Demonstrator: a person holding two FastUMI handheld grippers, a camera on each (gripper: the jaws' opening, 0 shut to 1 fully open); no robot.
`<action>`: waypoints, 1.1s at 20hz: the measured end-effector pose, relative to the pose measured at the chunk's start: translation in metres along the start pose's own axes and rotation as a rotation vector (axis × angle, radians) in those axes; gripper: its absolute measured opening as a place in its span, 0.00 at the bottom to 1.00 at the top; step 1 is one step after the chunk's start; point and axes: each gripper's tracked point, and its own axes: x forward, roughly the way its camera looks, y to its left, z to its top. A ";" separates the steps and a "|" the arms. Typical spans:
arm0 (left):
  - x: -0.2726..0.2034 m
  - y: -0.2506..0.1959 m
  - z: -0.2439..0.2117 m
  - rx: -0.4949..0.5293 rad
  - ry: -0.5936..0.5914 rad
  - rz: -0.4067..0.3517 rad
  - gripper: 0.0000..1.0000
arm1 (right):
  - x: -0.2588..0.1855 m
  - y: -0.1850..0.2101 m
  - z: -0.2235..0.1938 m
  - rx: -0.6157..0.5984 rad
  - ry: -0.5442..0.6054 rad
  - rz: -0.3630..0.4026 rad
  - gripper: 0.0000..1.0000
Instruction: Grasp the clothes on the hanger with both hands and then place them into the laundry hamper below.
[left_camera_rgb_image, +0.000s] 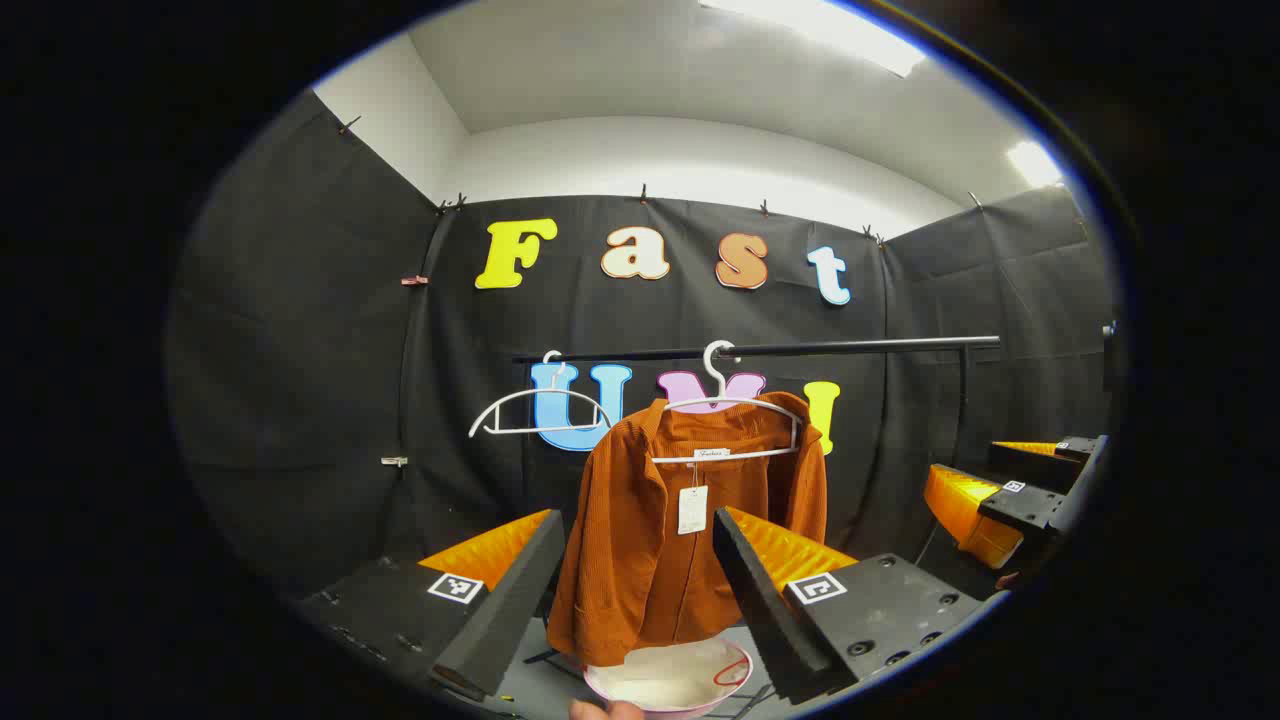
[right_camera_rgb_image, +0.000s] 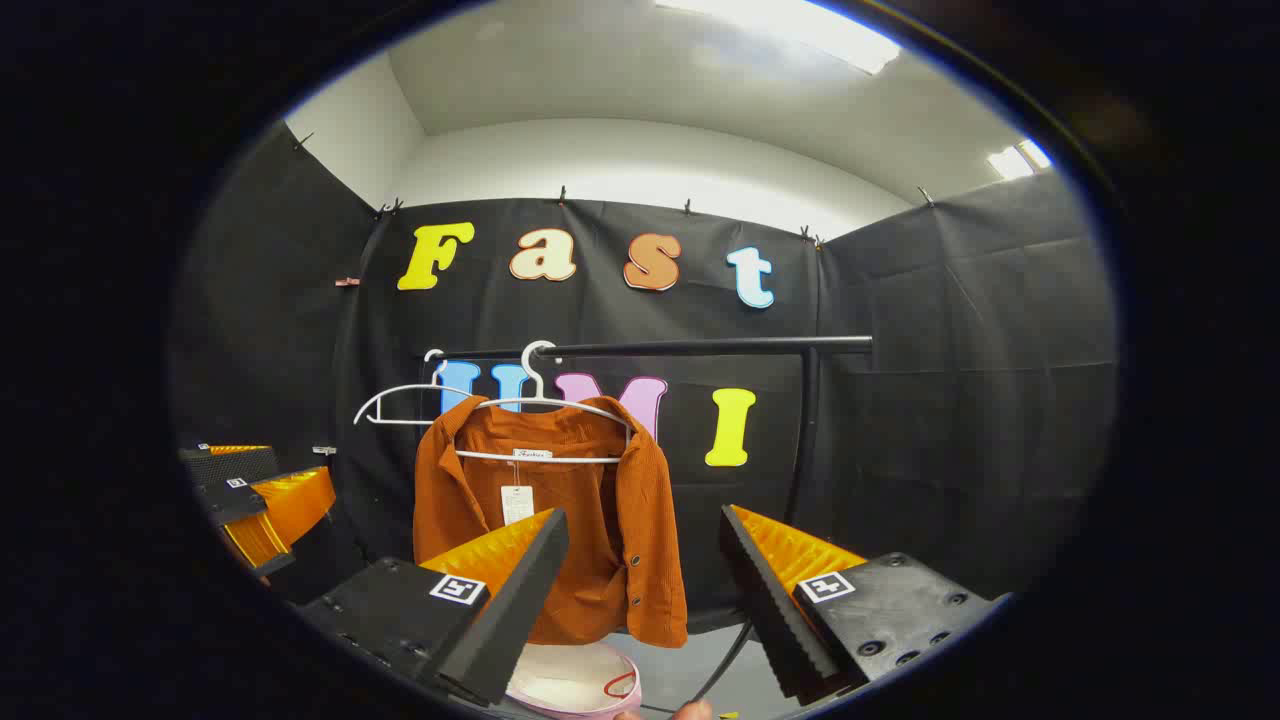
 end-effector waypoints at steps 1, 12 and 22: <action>-0.002 0.000 0.001 0.002 -0.001 -0.001 0.95 | 0.000 0.000 0.002 -0.001 -0.002 0.001 0.96; -0.013 0.001 0.001 0.005 -0.002 -0.004 0.95 | -0.012 0.003 0.006 -0.008 -0.004 -0.004 0.97; -0.004 0.000 -0.002 0.001 0.003 -0.028 0.95 | -0.009 0.007 0.004 -0.007 0.005 -0.012 0.98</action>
